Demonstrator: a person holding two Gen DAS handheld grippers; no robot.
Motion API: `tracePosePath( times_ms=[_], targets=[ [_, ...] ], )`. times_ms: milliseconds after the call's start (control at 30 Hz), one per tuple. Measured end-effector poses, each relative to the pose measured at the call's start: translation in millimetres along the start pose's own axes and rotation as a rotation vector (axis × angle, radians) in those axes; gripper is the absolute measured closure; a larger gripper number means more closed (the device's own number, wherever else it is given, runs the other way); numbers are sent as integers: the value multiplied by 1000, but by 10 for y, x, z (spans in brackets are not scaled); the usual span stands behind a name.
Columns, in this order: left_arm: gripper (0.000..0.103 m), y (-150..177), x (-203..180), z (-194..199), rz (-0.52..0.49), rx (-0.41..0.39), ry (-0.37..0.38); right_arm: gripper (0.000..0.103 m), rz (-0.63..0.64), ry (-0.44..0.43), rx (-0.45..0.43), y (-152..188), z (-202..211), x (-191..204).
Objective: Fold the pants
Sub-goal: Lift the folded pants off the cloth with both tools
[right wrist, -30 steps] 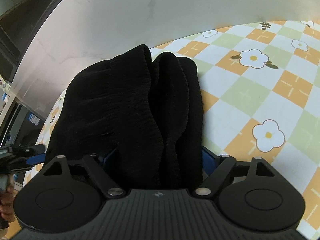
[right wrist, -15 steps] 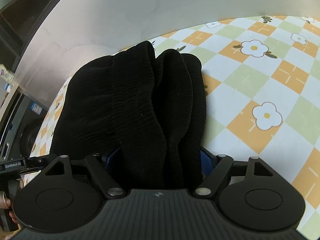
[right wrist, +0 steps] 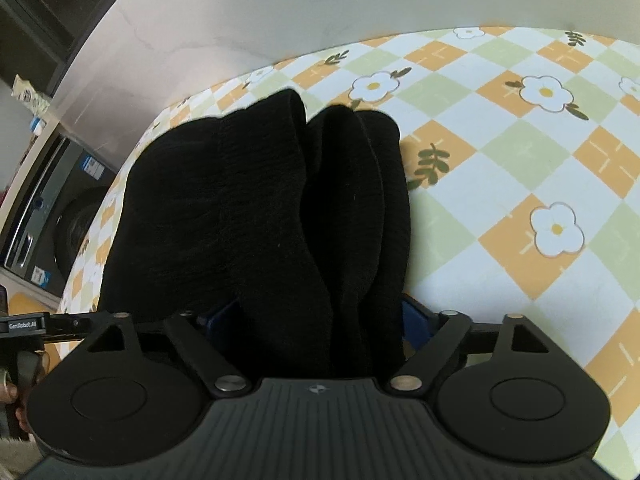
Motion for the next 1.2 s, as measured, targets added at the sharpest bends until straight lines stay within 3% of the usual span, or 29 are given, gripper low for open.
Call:
tracePosePath(
  times_ms=[67, 233, 467, 700, 1033, 1200],
  targets=[
    [26, -115, -51, -38, -31, -20, -1, 13, 18, 12, -2, -36, -25, 18],
    [21, -297, -170, -218, -66, -5, 2, 13, 55, 40, 4, -68, -7, 73],
    [12, -320, -232, -344, -103, 32, 16, 5, 96, 94, -48, -157, 111, 126],
    [4, -354, -273, -440, -155, 53, 26, 0, 93, 120, -15, -237, -97, 90],
    [2, -314, -360, -467, -181, 37, -17, 0, -35, -3, 17, -157, -191, -117],
    [4, -230, -446, -469, -195, 39, -43, 2, -23, -49, 45, -99, -253, -41]
  ],
)
Point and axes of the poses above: each gripper's, at about its wrist camera, not at the fingertips, and z roughly against the way its jaws point, x to its left, y to its underside, the point moved 6 cm from there along -z, roughly the way its jaws point, and after that the axes turned 4 degrees about z, right-handed, at the moved point
